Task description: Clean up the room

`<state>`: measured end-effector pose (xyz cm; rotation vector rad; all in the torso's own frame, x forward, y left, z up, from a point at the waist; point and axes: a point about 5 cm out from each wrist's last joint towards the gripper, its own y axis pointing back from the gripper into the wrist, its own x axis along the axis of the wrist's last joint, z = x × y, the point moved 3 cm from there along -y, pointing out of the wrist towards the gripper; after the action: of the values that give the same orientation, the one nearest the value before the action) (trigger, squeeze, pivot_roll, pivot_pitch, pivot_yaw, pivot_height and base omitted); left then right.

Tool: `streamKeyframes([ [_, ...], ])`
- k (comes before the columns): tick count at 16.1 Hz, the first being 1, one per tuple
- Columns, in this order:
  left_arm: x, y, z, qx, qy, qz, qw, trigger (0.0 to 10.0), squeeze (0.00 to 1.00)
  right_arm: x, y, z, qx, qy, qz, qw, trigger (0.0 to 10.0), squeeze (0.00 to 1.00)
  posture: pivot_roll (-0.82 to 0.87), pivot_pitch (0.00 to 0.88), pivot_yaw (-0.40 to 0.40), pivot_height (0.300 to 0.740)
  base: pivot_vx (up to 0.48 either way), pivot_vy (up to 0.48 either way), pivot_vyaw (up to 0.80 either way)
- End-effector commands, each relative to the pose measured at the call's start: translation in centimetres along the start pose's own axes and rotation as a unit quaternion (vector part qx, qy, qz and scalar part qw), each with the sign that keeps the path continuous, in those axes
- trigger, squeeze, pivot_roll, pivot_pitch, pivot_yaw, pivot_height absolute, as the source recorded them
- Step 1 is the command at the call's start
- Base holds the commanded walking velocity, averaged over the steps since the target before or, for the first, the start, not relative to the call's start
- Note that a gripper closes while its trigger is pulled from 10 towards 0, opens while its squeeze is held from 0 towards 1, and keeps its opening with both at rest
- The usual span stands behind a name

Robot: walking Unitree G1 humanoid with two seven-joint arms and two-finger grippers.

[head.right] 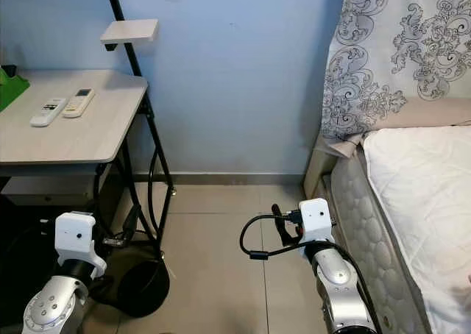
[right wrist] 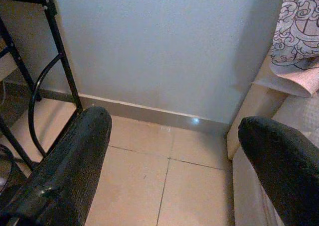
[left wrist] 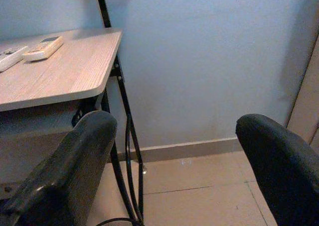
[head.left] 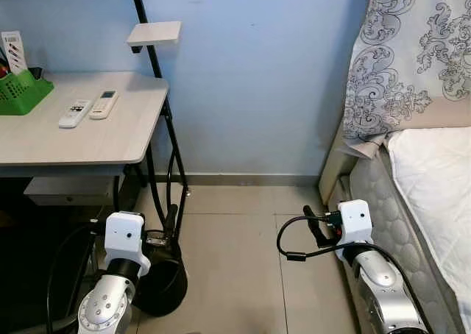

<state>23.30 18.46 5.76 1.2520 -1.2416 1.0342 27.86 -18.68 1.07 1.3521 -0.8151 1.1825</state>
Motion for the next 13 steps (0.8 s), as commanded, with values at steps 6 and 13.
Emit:
streamKeyframes([
  [6, 0.2, -5.4, 1.4, -0.028, 0.101, -0.011, 0.994, 10.0, 0.00, 3.7, -4.0, -4.3, 0.002, -0.176, 0.021, 0.984, 10.0, 0.00, -0.13, 0.000, 0.133, 0.740, 0.000, 0.000, 0.00],
  [13, -0.8, -1.2, 0.6, -0.107, 0.023, 0.006, 0.994, 10.0, 0.00, 1.5, -0.1, -1.6, 0.013, -0.072, 0.038, 0.997, 10.0, 0.00, -0.13, 0.000, 0.133, 0.740, 0.000, 0.000, 0.00],
])
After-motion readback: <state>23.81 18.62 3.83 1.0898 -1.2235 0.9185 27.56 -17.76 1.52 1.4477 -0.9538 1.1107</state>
